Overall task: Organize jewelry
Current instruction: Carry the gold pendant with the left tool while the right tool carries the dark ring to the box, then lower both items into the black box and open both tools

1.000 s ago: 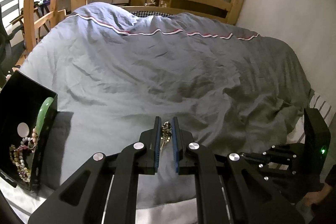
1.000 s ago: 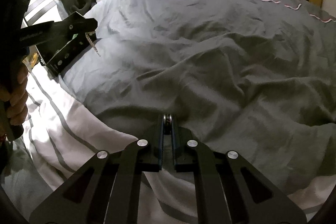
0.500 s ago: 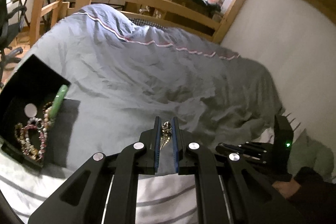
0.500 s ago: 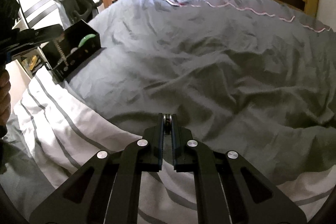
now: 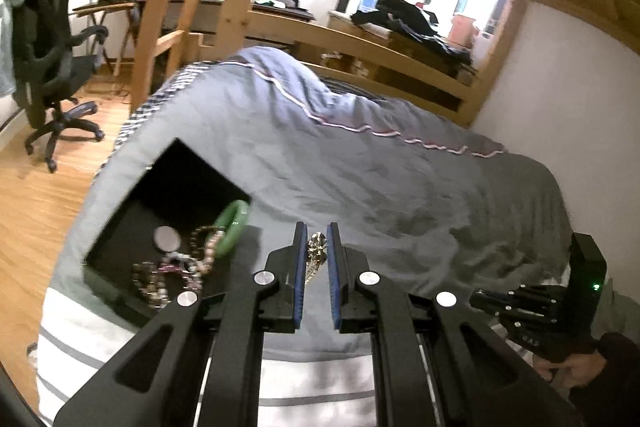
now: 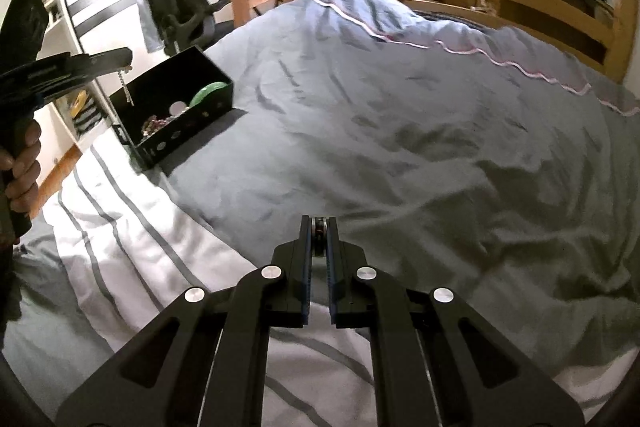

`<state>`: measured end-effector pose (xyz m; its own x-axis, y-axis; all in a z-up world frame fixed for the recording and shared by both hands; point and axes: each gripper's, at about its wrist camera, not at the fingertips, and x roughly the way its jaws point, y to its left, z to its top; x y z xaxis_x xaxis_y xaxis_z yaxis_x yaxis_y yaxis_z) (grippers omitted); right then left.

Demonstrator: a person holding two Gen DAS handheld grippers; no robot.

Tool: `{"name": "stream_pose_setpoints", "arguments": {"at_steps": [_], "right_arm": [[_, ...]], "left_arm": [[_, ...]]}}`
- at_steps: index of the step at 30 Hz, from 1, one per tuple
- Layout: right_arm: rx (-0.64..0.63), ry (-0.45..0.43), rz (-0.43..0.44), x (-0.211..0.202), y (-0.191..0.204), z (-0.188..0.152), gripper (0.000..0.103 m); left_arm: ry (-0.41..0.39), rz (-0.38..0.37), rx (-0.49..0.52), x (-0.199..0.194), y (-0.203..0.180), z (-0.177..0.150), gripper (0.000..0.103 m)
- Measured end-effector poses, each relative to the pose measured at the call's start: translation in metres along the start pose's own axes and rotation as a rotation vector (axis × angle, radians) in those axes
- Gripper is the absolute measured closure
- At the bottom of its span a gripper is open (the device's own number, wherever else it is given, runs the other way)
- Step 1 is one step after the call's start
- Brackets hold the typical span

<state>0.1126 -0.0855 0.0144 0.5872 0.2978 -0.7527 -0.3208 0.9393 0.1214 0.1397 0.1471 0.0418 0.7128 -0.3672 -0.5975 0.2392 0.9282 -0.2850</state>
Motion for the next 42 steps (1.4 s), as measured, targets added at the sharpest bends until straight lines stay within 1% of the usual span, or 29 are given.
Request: {"name": "stream_pose_setpoints", "arguments": {"at_steps": [3, 6, 8, 13, 18, 21, 23, 27, 30, 31, 32, 34, 36, 39, 42], "right_arm": [[-0.043, 0.009, 0.017, 0.009, 0.020, 0.017, 0.096], [-0.090, 0.009, 0.042, 0.019, 0.045, 0.037, 0.096], [-0.116, 0.006, 0.051, 0.024, 0.058, 0.048, 0.096], [-0.189, 0.009, 0.069, 0.043, 0.092, 0.077, 0.096], [-0.238, 0.003, 0.103, 0.062, 0.123, 0.105, 0.096], [-0.262, 0.005, 0.123, 0.075, 0.139, 0.116, 0.096], [-0.273, 0.008, 0.134, 0.083, 0.148, 0.121, 0.096], [-0.283, 0.012, 0.171, 0.099, 0.164, 0.125, 0.096], [-0.290, 0.021, 0.186, 0.106, 0.172, 0.124, 0.096], [-0.294, 0.026, 0.191, 0.109, 0.174, 0.124, 0.096], [-0.294, 0.031, 0.197, 0.112, 0.176, 0.123, 0.096], [-0.291, 0.040, 0.210, 0.114, 0.176, 0.123, 0.096], [-0.308, 0.049, 0.213, 0.115, 0.179, 0.122, 0.096], [-0.340, 0.060, 0.214, 0.118, 0.185, 0.123, 0.096], [-0.333, 0.071, 0.223, 0.122, 0.187, 0.125, 0.096]], "left_arm": [[0.001, 0.008, -0.038, 0.000, 0.012, 0.002, 0.093], [-0.001, 0.048, -0.028, -0.001, 0.018, 0.002, 0.093], [-0.002, 0.090, -0.016, -0.001, 0.021, 0.002, 0.093], [-0.005, 0.075, -0.080, -0.002, 0.045, 0.004, 0.093], [-0.009, 0.111, -0.122, -0.002, 0.063, 0.003, 0.093], [-0.004, 0.112, -0.141, 0.001, 0.072, 0.002, 0.093], [0.004, 0.101, -0.149, 0.004, 0.074, 0.001, 0.093], [0.005, 0.112, -0.154, 0.005, 0.077, 0.001, 0.093], [0.001, 0.143, -0.170, 0.006, 0.083, 0.002, 0.093], [0.001, 0.170, -0.176, 0.005, 0.086, 0.001, 0.093], [0.003, 0.180, -0.176, 0.006, 0.086, 0.001, 0.093], [0.007, 0.196, -0.169, 0.007, 0.087, 0.000, 0.093], [0.013, 0.228, -0.155, 0.008, 0.087, -0.002, 0.093], [0.010, 0.229, -0.158, 0.006, 0.088, -0.002, 0.093], [0.003, 0.233, -0.162, 0.003, 0.090, -0.001, 0.093]]}}
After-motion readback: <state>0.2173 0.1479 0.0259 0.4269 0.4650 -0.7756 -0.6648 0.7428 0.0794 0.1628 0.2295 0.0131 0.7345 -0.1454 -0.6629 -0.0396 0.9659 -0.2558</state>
